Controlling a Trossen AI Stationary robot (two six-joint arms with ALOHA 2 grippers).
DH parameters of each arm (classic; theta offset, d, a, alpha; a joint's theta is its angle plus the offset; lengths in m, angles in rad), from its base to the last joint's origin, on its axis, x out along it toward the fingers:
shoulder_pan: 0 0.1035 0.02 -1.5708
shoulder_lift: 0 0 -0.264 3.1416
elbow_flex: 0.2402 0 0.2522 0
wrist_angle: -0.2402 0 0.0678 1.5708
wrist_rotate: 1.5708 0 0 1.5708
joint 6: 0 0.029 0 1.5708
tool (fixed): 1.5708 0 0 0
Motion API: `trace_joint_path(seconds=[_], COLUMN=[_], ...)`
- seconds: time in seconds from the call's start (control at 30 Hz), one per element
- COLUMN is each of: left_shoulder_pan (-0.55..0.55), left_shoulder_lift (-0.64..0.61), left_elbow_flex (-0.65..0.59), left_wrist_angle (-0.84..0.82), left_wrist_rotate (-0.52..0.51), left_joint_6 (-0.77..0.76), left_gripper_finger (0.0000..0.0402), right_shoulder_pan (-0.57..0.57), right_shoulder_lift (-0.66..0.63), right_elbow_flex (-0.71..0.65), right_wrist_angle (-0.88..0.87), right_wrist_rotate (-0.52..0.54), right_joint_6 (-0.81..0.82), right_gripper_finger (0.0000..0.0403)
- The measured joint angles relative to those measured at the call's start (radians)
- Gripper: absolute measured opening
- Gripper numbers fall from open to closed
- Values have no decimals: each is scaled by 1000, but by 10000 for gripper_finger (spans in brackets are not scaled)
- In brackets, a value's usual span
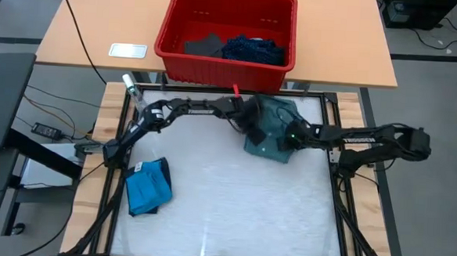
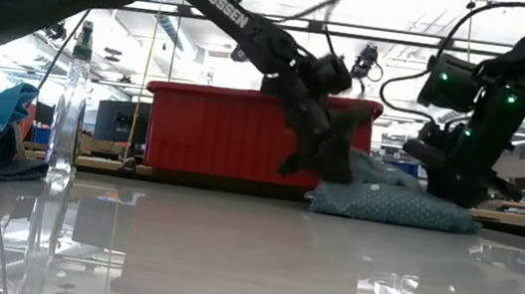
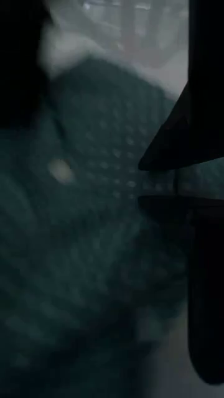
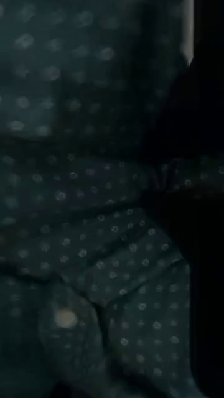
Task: Fold laundry
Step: Fold the green polo shirt
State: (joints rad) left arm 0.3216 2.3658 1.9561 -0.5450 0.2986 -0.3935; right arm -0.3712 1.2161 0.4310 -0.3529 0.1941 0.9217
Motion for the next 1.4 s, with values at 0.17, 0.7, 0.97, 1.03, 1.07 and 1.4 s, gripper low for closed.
trace_joint_path(seconds=[0.17, 0.7, 0.97, 1.03, 1.07, 1.4], left_shoulder_pan=[-105, -387, -342, -334, -327, -116], left_shoulder_lift=[-3, -230, -240, -225, -213, -102], left_elbow_flex=[1, 0, -1, 0, 0, -3], left_wrist_angle=[-207, -292, -284, -241, -233, -193], left_wrist_rotate=[4, -216, -225, -226, -226, -226], left_joint_6=[-41, -203, -101, -66, -54, -50], left_gripper_finger=[77, 52, 99, 124, 136, 178], right_shoulder_pan=[146, 637, 691, 690, 681, 375], right_shoulder_lift=[-22, -385, -379, -358, -344, -196], right_elbow_flex=[0, -3, -2, -2, -2, -3], right_wrist_angle=[-19, -25, -1, -16, -19, -37], right_wrist_rotate=[-178, 45, -7, 3, 22, 149], right_joint_6=[48, 327, 144, 108, 90, 4], right_gripper_finger=[103, 100, 100, 100, 100, 98])
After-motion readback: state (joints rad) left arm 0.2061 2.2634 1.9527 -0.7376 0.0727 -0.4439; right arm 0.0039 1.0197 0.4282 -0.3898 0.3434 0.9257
